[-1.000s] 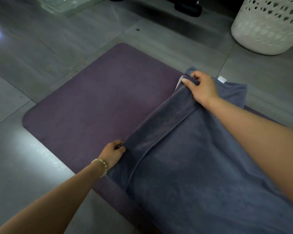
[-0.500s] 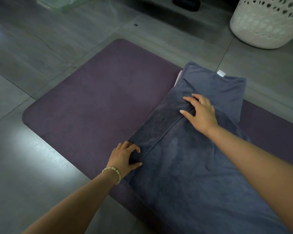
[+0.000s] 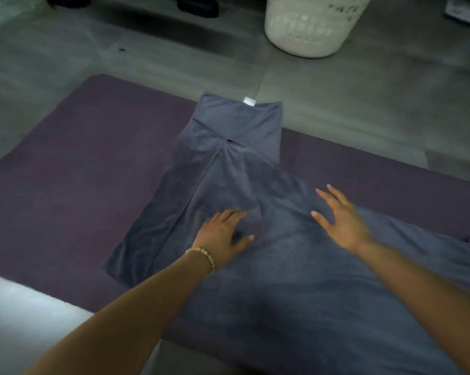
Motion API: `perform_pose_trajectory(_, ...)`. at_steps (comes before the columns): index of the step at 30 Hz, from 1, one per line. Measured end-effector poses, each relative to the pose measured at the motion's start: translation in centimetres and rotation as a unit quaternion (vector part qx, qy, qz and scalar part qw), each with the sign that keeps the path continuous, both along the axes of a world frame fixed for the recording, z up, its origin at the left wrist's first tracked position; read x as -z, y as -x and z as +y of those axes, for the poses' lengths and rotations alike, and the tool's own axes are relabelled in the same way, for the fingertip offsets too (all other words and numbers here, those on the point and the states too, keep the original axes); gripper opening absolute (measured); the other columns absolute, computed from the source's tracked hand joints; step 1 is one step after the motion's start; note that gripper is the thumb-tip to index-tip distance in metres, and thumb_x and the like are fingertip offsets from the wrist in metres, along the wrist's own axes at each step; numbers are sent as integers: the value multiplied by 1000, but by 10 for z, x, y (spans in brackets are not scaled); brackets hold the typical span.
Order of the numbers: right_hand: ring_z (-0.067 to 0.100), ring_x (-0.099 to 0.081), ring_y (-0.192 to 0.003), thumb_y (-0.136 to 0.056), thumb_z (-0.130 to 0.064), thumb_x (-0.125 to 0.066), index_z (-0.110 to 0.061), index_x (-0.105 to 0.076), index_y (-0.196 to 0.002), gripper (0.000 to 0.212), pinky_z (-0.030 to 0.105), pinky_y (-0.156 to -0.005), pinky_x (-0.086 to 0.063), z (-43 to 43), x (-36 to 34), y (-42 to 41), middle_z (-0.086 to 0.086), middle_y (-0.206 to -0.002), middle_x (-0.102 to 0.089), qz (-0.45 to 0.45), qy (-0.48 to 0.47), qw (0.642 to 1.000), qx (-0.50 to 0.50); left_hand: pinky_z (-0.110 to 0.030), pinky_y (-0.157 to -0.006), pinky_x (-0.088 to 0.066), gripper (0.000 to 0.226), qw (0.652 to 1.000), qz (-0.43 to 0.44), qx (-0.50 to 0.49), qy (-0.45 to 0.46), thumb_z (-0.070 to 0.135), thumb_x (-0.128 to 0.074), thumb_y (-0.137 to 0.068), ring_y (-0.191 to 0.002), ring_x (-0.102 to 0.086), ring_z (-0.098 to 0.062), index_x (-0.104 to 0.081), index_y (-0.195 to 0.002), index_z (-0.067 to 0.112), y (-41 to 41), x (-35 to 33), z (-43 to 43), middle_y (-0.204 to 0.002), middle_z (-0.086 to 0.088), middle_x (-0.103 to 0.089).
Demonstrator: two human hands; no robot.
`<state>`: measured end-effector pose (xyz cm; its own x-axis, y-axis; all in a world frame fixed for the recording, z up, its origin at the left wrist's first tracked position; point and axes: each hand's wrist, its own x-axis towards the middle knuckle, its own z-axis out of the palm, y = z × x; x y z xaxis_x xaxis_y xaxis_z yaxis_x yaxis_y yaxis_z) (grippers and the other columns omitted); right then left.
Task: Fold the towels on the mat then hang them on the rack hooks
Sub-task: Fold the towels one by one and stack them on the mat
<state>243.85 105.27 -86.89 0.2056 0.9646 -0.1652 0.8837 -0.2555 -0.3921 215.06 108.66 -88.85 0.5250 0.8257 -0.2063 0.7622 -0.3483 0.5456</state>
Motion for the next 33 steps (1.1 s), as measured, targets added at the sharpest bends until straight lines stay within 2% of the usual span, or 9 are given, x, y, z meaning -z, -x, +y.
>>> perform_pose_trajectory(4,25,-26,-143,-91,-31,-61,-16,-37,-145,61,36,-115,-24,-105,13,-84,7,-157,-23,-14,66,989,130,-31,-117,-11,91,992,63,111,-6,75,-12,-72,-143,-18,-18,-18,-150,28,-78,6,-32,-158,5,-16)
perform_pose_trajectory(7,27,-28,-142,-87,-27,-67,-14,-40,-144,65,39,-116,-24,-175,19,-124,10,-155,-27,5,58,974,217,-32,-119,-7,96,980,81,183,-23,74,-1,-68,-145,-14,-17,-13,-151,27,-133,15,-60,-159,3,-12)
perform_pose_trajectory(12,23,-25,-144,-81,-32,-73,-16,-39,-144,74,38,-116,-26,-273,28,-174,7,-155,-28,12,51,946,321,-33,-119,-1,73,953,86,291,-19,61,-33,-92,-147,-4,-16,-7,-152,27,-221,18,-109,-160,4,-3)
perform_pose_trajectory(18,26,-25,-143,-78,-33,-76,-14,-34,-146,82,37,-118,-21,-353,36,-209,8,-156,-25,55,53,912,404,-34,-118,4,70,925,103,366,-5,62,-26,-94,-147,3,-14,-5,-152,30,-293,29,-163,-160,6,2)
perform_pose_trajectory(22,25,-25,-143,-79,-37,-75,-18,-33,-146,81,38,-116,-24,-386,41,-225,6,-157,-23,62,61,896,436,-40,-118,7,98,908,134,398,-5,77,5,-63,-147,9,-18,1,-151,33,-324,38,-196,-160,4,10)
perform_pose_trajectory(26,26,-27,-142,-79,-40,-73,-17,-32,-147,83,43,-115,-27,-413,47,-237,7,-155,-26,83,55,870,483,-54,-113,14,125,900,188,393,5,96,15,-36,-144,22,-26,9,-148,40,-342,44,-215,-156,4,24)
perform_pose_trajectory(30,34,-39,-128,-77,-43,-75,-10,-47,-135,72,46,-107,-36,-424,52,-243,13,-133,-50,101,25,830,548,-55,-112,15,129,905,212,368,22,95,23,-29,-142,26,-25,11,-147,44,-348,43,-222,-156,5,26)
perform_pose_trajectory(32,33,-53,-107,-78,-44,-73,-10,-63,-103,44,42,-89,-46,-424,52,-249,12,-102,-64,114,20,816,566,-54,-113,14,128,902,221,371,23,96,22,-30,-143,26,-24,10,-147,44,-348,40,-222,-156,6,26)
perform_pose_trajectory(33,29,-57,-90,-80,-41,-73,-10,-61,-83,33,38,-75,-47,-422,49,-249,9,-83,-63,150,-1,808,569,-53,-114,13,125,900,226,371,28,97,19,-33,-143,25,-23,10,-147,44,-349,38,-221,-156,6,25)
